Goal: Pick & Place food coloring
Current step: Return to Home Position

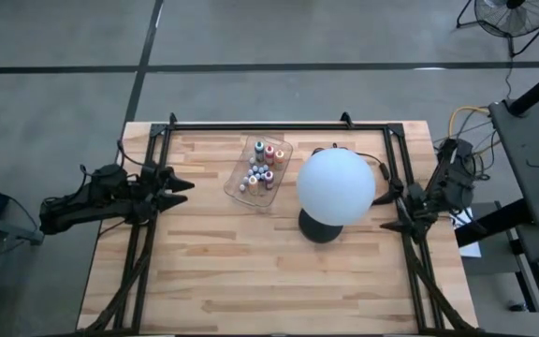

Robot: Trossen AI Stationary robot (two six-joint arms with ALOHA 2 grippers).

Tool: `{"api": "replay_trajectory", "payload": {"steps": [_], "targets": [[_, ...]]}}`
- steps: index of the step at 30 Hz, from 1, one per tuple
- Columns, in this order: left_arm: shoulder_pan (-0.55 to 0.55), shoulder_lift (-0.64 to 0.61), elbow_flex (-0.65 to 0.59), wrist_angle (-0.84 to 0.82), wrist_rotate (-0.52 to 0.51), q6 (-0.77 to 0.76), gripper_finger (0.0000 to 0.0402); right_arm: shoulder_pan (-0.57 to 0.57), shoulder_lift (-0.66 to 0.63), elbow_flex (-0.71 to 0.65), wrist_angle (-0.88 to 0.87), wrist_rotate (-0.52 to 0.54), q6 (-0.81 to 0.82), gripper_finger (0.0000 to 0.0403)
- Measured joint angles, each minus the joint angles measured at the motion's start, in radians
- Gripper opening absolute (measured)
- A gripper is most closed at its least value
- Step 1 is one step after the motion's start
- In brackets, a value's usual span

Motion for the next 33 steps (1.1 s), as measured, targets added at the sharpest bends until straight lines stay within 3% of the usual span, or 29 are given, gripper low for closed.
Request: {"api": "replay_trajectory", "payload": {"steps": [8, 15, 23, 33], "targets": [[0.0, -0.004, -0.009, 0.033, -0.058, 0.144, 0.0279, 0.002, 0.0, -0.169, 0.17, 0.022, 0.076, 0.0342], [0.0, -0.016, -0.135, 0.237, -0.035, 0.146, 0.0279, 0.001, 0.0, -0.284, 0.315, 0.023, 0.09, 0.0345], [-0.001, -0.016, -0.296, 0.481, -0.018, 0.114, 0.0279, 0.0, 0.0, -0.287, 0.333, 0.11, 0.061, 0.0347], [-0.001, -0.016, -0.297, 0.479, -0.019, 0.138, 0.0279, 0.0, 0.002, -0.288, 0.333, 0.158, 0.098, 0.0343]]}}
